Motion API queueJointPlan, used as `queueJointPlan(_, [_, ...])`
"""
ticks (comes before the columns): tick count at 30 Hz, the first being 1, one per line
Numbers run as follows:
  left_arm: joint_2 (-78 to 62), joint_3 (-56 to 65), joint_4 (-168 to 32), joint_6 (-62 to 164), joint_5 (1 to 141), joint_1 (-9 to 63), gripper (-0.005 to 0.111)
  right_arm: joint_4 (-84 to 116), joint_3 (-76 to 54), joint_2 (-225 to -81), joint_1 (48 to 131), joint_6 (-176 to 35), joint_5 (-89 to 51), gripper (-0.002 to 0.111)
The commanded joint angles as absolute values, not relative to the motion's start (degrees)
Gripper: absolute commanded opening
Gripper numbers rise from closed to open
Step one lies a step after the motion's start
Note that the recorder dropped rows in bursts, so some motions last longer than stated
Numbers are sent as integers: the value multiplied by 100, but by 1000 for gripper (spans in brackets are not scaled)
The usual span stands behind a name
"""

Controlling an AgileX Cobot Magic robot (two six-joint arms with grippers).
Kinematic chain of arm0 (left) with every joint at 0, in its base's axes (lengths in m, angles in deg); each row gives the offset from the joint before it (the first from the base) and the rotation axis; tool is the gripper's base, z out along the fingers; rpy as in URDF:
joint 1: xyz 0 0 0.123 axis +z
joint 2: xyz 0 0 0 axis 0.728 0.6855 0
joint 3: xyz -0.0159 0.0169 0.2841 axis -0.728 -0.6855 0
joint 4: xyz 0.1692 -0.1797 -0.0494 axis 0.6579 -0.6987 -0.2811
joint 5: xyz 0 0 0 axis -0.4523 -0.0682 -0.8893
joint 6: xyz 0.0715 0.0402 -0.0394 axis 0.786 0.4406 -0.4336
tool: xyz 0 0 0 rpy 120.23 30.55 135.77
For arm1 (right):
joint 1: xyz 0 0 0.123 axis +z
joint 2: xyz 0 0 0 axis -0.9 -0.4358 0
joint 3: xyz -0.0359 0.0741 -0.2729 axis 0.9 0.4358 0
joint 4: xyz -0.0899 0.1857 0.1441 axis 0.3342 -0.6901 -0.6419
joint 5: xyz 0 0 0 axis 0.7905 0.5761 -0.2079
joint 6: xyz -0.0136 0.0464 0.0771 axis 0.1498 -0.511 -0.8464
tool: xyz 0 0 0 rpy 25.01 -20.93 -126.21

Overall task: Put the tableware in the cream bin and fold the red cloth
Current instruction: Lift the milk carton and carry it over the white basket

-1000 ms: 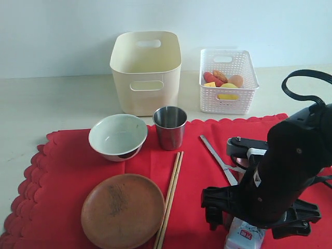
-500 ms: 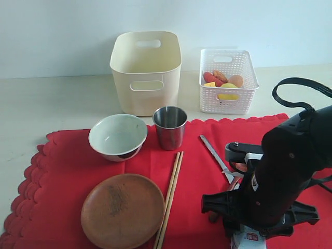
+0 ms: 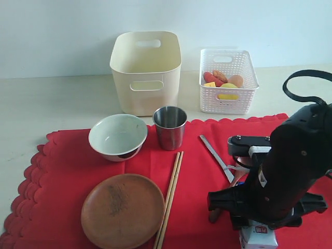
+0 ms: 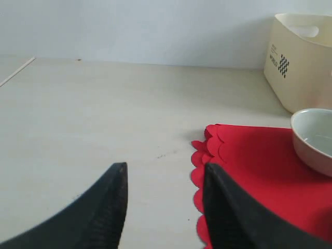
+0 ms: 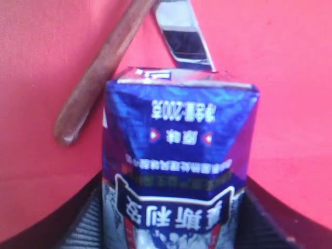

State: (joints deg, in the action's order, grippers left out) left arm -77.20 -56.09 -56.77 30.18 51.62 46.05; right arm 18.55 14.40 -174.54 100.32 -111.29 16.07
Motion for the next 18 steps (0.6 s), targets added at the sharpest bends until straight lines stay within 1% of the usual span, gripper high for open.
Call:
queueJointPlan(1, [-7755, -5623, -5672, 2989, 5196, 4620, 46, 2353, 1447, -17017, 9997, -11095, 2090, 0])
queueJointPlan(5, [-7755, -5623, -5672, 2989, 5196, 4620, 46, 2863, 1416, -16494, 9997, -11025, 2391, 0])
queueJointPlan(8, [-7755, -5623, -5672, 2989, 5196, 4620, 46, 2979, 1416, -15992, 9997, -10567, 2490, 0])
queueJointPlan(14, [-7755, -5623, -5672, 2989, 5196, 4620, 46, 3001, 1416, -15165, 9997, -9684, 2468, 0])
queueJointPlan(18, [-7755, -5623, -5672, 2989, 5196, 4620, 46, 3464, 1406, -14835, 9997, -9429, 2175, 0])
